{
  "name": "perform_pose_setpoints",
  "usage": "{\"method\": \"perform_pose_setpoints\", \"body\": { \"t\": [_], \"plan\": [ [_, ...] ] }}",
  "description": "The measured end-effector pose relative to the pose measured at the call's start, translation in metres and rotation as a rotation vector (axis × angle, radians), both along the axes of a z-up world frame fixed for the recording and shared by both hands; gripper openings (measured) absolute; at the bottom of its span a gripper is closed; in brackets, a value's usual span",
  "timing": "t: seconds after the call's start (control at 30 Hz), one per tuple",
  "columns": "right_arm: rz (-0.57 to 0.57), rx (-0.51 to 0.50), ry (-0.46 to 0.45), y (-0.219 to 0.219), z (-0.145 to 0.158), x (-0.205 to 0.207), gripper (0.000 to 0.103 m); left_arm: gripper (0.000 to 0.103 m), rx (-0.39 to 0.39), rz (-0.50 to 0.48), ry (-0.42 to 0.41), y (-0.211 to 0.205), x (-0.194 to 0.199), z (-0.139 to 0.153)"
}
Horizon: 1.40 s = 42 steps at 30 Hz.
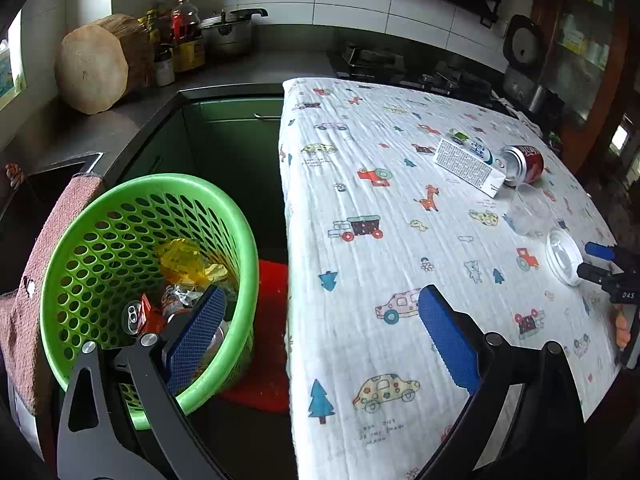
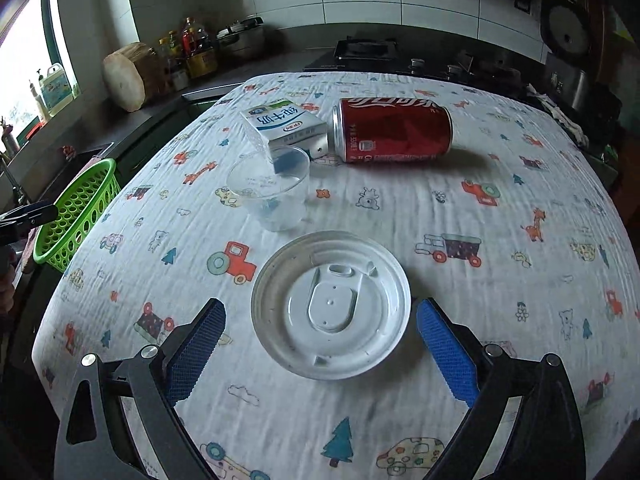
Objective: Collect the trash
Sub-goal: 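Move the left tool to the clear plastic cup while the right tool approaches the white lid, then grasp the clear plastic cup with the left tool while the right tool grasps the white lid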
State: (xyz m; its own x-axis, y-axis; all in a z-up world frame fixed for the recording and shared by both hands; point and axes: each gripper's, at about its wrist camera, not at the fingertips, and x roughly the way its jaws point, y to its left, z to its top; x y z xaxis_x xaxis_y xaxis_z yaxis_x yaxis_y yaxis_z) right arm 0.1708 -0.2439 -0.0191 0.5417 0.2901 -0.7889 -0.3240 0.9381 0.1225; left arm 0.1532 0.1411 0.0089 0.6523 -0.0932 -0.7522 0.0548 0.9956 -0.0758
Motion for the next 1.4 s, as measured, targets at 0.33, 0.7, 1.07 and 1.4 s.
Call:
{"method": "perform_pose_setpoints", "body": {
  "t": [0.33,0.7,1.07,1.4],
  "plan": [
    [0.028,-0.028,0.026,0.002,-0.018,0.005,0.096,0.097,0.008,-0.036,0.024,-0.024,0.014,-0.004],
    [0.033,-0.064,0.035,0.007,-0.029,0.018,0.096,0.097,0.018,-0.156,0.042,-0.081,0.034,-0.009],
    [0.025,-0.064,0.014,0.005,-0.028,0.014,0.090,0.096,0.007,-0.278,0.056,-0.149,0.054,-0.019],
    [-0.038,-0.043,0.008,-0.029,-0.020,0.000,0.089,0.097,-0.016,-0.410,0.056,-0.218,0.081,-0.025]
  ]
}}
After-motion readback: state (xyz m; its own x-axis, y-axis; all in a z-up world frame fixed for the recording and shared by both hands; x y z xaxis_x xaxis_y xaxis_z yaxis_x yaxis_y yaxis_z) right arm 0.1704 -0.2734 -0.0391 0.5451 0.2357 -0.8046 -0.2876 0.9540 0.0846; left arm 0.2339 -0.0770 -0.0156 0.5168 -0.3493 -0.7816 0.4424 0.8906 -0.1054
